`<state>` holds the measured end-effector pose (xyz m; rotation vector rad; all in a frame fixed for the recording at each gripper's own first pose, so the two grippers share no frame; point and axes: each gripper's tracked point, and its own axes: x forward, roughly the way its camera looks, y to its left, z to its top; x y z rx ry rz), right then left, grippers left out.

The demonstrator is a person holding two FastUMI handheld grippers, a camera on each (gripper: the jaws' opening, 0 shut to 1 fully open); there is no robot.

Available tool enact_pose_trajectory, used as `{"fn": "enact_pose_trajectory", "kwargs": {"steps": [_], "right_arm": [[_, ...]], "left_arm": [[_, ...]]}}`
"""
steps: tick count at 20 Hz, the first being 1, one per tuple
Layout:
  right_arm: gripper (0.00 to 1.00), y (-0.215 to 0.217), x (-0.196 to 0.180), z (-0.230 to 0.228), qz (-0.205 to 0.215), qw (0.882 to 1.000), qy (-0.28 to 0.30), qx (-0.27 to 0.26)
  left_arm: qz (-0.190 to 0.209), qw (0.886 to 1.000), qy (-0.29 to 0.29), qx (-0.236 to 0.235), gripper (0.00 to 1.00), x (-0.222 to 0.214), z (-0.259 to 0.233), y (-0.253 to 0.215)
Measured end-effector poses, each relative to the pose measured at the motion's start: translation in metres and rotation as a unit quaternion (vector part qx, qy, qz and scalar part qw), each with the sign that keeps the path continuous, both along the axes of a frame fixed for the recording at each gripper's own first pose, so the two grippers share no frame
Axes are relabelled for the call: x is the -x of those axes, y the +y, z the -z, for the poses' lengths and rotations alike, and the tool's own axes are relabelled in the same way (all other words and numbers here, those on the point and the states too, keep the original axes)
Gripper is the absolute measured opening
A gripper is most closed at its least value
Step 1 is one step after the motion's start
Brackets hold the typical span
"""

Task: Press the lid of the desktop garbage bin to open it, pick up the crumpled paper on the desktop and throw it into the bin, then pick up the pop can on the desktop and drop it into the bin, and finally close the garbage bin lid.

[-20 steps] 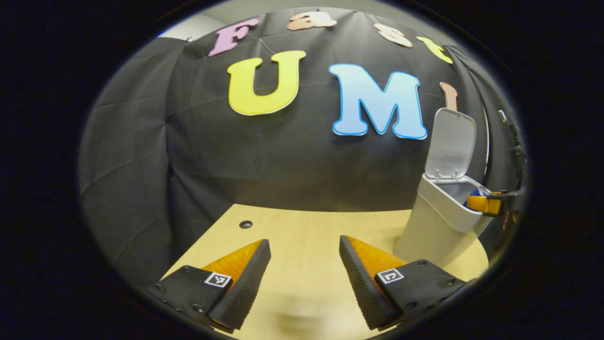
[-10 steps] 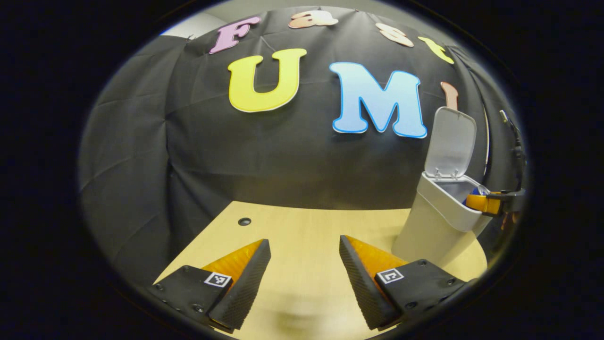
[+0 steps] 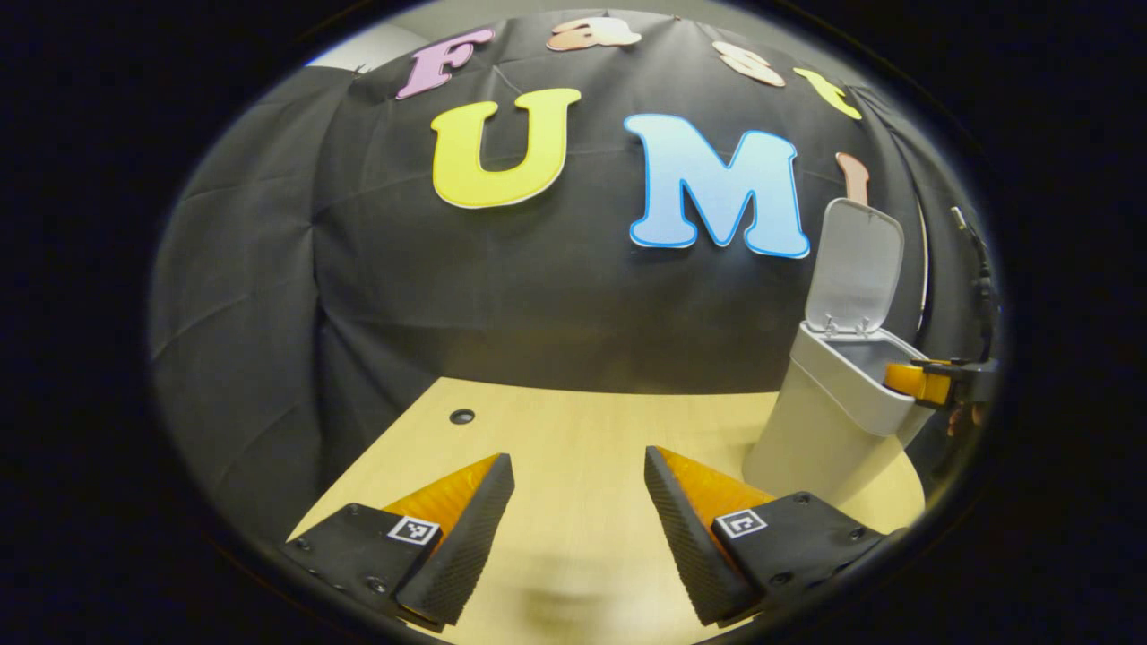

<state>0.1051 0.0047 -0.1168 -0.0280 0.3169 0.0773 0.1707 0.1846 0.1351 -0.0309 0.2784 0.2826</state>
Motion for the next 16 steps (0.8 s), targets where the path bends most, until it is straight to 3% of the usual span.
{"fn": "enact_pose_trajectory", "kwargs": {"steps": [4,6,14,16], "right_arm": [[0.88,0.0011,-0.0011,-0.0002,-0.001,1.0,-0.004,-0.001],[0.88,0.001,-0.0005,-0.0004,-0.001,1.0,-0.005,-0.001],[0.88,0.0049,0.0023,-0.0019,-0.002,1.0,0.004,-0.007],[0.98,0.0076,0.0052,-0.0047,-0.003,1.0,0.004,-0.015]], "left_arm": [[0.0,1.0,0.001,-0.002,0.93,-0.0012,-0.0001,0.0012],[0.001,1.0,0.001,-0.002,0.99,-0.0013,-0.0002,0.0006],[0.004,1.0,-0.003,-0.006,0.96,-0.002,-0.0029,-0.0011],[0.003,1.0,-0.003,-0.005,0.96,-0.0009,-0.003,-0.0006]]}}
